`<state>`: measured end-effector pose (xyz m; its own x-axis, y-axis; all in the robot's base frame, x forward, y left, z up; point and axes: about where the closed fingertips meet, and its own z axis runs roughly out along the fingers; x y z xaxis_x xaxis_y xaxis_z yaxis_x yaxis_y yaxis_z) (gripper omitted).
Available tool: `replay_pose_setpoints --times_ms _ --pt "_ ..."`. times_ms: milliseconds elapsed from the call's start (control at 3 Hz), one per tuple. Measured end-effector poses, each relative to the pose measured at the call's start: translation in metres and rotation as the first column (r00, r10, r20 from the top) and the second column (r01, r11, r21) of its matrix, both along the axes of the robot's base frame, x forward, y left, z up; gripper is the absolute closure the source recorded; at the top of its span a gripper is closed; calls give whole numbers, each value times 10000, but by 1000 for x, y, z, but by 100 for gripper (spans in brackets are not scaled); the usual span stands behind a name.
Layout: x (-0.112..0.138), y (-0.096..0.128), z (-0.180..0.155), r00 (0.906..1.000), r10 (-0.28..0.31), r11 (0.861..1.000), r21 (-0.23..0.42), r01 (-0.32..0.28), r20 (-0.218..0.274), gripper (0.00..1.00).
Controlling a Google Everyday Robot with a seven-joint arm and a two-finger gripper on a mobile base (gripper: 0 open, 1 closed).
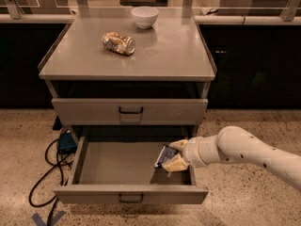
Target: Place rxbar blueberry into middle drawer
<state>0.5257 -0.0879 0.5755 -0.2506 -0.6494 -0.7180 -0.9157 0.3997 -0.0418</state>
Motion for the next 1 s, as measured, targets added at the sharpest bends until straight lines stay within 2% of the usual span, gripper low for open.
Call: replay_pose_setpoints --times_ms 333,667,1000 --pt "17 4 -56 10000 -18 9997 -242 17 -25 100" --pt "32 21 -122 9997 -184 9991 -389 191 178 100" --pt "49 21 -120 9953 -644 9974 -263 664 717 100"
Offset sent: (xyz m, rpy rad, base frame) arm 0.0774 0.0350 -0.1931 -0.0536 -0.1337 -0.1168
